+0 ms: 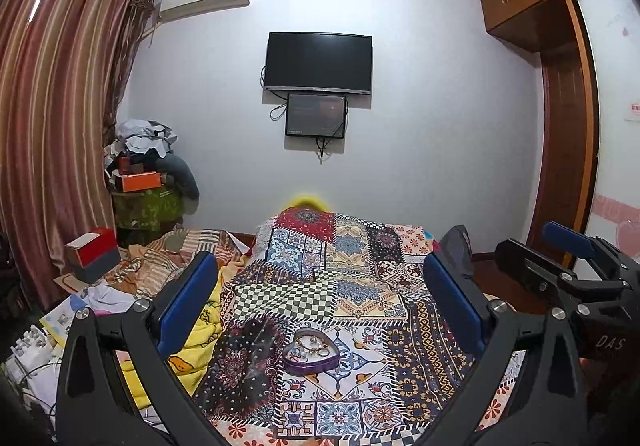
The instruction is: Organize jewelry
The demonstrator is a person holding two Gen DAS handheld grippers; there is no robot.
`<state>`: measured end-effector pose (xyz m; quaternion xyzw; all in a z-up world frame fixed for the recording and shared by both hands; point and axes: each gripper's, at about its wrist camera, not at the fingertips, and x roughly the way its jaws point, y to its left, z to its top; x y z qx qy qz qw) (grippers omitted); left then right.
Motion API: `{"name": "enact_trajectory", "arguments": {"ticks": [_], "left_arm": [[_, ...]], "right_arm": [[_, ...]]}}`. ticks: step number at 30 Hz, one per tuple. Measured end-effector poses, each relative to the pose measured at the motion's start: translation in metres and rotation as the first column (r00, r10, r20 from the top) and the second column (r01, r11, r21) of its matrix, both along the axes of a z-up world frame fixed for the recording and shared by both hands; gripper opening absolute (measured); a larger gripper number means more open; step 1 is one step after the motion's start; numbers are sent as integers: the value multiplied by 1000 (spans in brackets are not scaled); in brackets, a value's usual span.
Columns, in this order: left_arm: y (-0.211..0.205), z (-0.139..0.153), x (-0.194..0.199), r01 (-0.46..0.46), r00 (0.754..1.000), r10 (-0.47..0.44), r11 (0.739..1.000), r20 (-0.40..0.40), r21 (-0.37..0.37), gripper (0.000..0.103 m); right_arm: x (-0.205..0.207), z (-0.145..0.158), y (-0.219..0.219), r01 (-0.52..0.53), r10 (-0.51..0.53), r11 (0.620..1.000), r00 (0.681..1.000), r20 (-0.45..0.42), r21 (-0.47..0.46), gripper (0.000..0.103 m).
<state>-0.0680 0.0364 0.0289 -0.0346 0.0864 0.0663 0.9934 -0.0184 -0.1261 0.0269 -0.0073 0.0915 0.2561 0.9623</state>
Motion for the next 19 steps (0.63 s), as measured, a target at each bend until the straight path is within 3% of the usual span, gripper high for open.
{"name": "enact_trajectory", "arguments": {"ticks": [19], "left_arm": [[4,-2,4,-10,1000,9,1000,-14,-23,103]], "right_arm": [[1,0,1,0,0,1000,1000,-9,0,103]]}}
